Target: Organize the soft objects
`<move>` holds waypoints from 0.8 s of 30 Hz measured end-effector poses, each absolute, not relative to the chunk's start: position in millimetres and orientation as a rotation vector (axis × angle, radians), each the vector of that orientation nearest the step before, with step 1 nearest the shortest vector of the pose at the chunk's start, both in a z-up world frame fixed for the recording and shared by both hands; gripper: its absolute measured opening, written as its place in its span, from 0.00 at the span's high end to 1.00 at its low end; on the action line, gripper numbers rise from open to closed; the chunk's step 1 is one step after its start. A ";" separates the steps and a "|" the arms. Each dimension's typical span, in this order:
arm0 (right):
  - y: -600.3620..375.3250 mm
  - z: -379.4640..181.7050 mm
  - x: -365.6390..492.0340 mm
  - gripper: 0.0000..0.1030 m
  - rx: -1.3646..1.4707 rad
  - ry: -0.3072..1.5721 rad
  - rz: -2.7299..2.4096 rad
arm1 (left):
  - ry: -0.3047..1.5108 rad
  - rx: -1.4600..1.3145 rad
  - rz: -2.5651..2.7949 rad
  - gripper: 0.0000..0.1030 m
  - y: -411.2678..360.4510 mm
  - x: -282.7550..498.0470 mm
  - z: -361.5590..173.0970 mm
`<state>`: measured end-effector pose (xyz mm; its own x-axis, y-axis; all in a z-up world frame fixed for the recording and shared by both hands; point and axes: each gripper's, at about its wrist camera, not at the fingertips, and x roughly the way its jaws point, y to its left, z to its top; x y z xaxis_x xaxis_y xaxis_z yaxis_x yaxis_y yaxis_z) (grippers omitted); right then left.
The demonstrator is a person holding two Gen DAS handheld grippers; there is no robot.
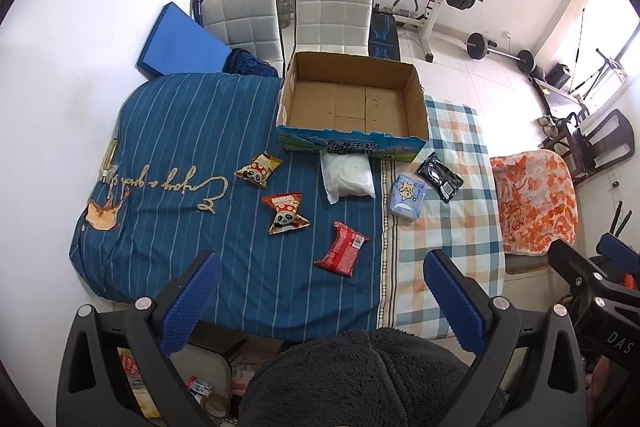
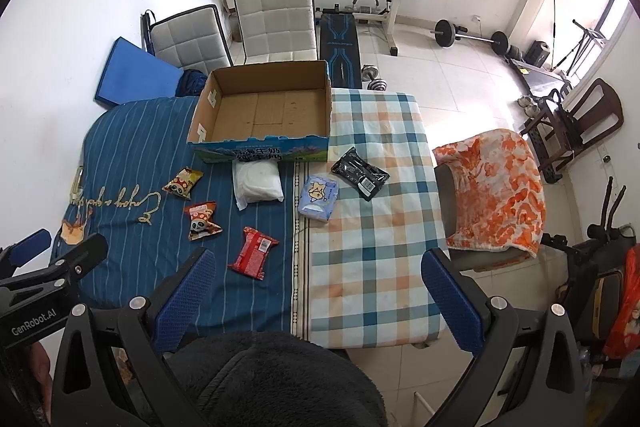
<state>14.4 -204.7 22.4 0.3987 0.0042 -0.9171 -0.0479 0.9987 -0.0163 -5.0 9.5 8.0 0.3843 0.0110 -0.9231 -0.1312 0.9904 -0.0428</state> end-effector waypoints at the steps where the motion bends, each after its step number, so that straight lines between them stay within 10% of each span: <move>1: -204.8 22.0 13.5 0.00 -0.044 1.158 0.035 | 1.172 -0.115 0.092 0.00 10.0 -5.6 8.2; 24: -188.5 19.3 7.9 0.00 -0.054 1.153 0.042 | 1.165 -0.116 0.114 0.00 14.0 -7.9 6.9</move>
